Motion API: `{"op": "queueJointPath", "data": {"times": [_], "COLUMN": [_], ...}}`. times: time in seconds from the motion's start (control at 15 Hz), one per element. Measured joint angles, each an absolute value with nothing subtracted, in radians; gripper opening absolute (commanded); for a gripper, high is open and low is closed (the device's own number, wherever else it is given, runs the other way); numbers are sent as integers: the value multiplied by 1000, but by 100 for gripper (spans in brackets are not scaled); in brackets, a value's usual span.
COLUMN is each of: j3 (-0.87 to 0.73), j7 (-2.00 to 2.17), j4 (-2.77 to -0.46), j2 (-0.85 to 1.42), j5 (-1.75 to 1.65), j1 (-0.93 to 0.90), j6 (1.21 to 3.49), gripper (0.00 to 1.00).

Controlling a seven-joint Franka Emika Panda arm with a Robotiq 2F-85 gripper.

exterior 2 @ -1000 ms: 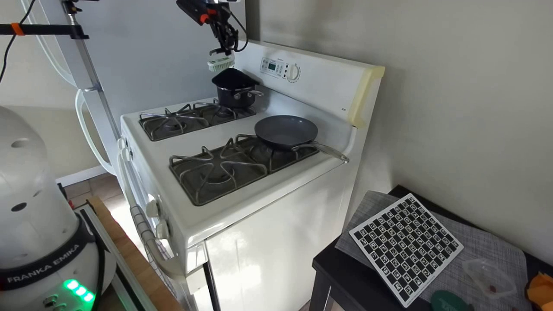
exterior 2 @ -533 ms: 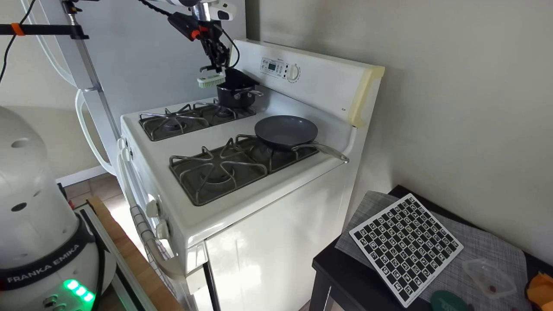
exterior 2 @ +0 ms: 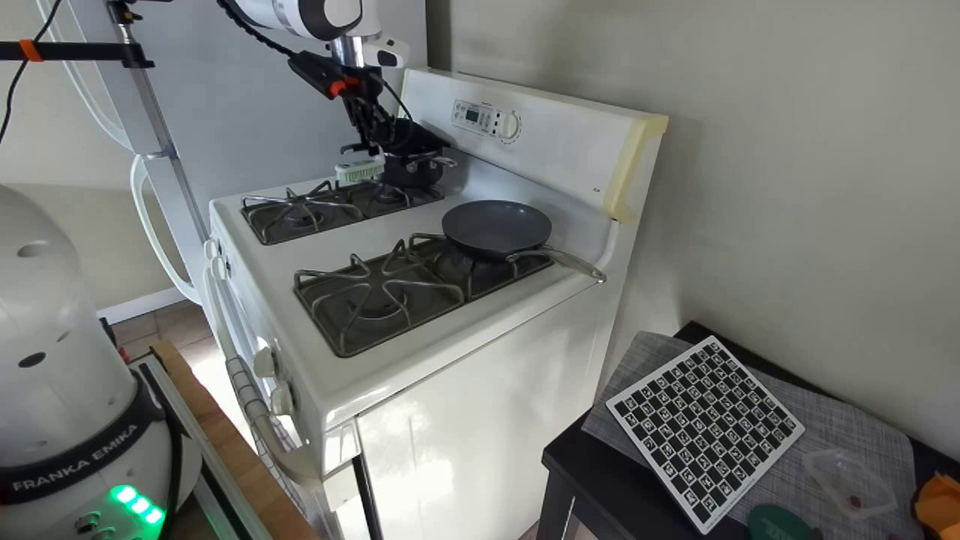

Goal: Brush the top of the stove.

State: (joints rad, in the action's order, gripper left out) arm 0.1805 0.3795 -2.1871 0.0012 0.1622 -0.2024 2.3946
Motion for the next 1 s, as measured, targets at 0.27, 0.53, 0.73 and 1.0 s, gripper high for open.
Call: {"op": "queueJointPath", "data": {"times": [0.27,0.53,0.73,1.0], "j3": [181,180,181,176], "j7": [375,375,379,427], "j4": [-2186,-2198,-2222,-2262], "j2": [-2,13,25,33], "j5": [162,156,139,88], "j1": [-202,-200,-200,-196], "j6": [2395,2395,2396,2425], "gripper": [4,4,4,4]}}
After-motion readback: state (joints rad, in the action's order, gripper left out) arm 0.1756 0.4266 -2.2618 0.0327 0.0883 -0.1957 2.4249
